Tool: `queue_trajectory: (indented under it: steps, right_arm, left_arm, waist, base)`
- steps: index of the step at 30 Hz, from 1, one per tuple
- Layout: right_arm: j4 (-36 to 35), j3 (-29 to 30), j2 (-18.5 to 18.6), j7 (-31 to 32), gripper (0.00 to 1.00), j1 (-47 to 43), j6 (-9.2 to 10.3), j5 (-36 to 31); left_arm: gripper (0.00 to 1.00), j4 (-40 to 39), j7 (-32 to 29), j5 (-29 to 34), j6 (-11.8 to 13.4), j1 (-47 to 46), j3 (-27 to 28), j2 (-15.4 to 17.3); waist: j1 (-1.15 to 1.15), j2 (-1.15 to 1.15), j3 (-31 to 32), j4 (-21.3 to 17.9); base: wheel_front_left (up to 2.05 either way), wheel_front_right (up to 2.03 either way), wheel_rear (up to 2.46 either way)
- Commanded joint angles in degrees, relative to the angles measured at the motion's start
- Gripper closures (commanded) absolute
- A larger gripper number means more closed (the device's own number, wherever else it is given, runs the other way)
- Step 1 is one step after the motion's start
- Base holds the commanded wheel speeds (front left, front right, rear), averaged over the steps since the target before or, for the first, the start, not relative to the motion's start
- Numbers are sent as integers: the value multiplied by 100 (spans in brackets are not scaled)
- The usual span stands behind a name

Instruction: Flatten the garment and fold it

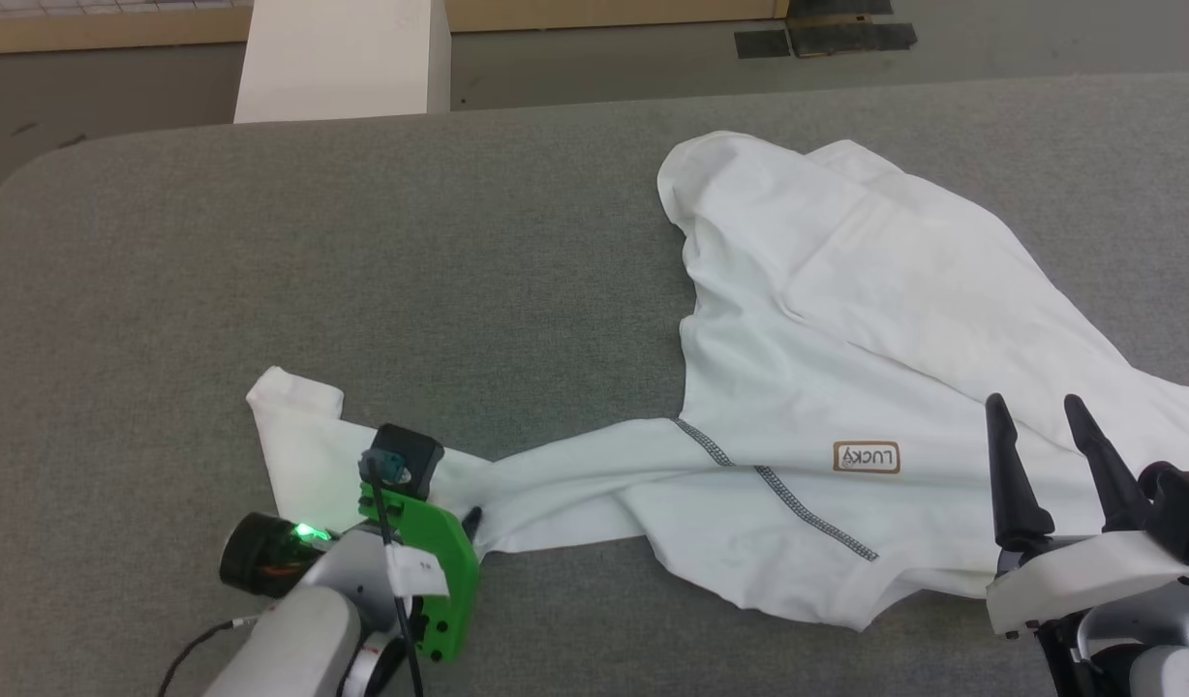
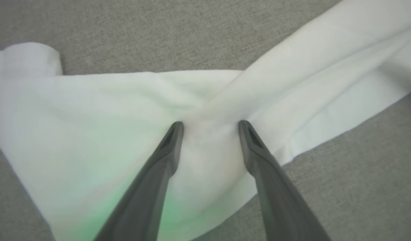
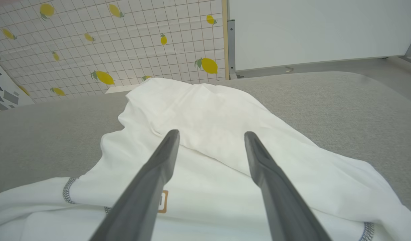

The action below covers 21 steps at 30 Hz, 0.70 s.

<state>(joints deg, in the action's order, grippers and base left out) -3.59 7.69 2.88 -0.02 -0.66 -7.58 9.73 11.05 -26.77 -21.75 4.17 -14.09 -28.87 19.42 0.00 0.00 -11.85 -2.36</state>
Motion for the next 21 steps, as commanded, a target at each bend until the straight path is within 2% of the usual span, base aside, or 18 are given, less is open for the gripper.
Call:
queue_trajectory:
  steps: [1, 4, 12, 17, 21]
  right_arm:
    - [-43, -53, 0, -3, 0, 87, 9, 63]
    - [-63, -117, 0, 2, 0, 123, 9, 85]
    - [-40, -297, 0, 22, 0, 216, 9, 75]
    - [-16, -408, 0, 45, 0, 300, 9, 50]
    - [8, -512, 0, 141, 0, 336, 9, -40]
  left_arm:
    - [100, 158, -233, -28, -47, 14, -25, 128]
    - [100, 67, -218, -54, -43, -151, 170, 354]
    - [100, 40, 39, -203, 208, -549, 1016, 1012]
    - [100, 396, 217, -312, 379, -728, 1417, 1220]
    - [100, 771, 509, -465, 487, -762, 1671, 1193]
  waist:
    - [0, 0, -73, -34]
    - [0, 0, -118, -43]
    - [0, 0, -221, 18]
    - [0, 0, -290, 30]
    - [0, 0, -319, 26]
  base:
    - [0, 0, 0]
    - [0, 0, 0]
    - [0, 0, 0]
    - [0, 0, 0]
    - [0, 0, 0]
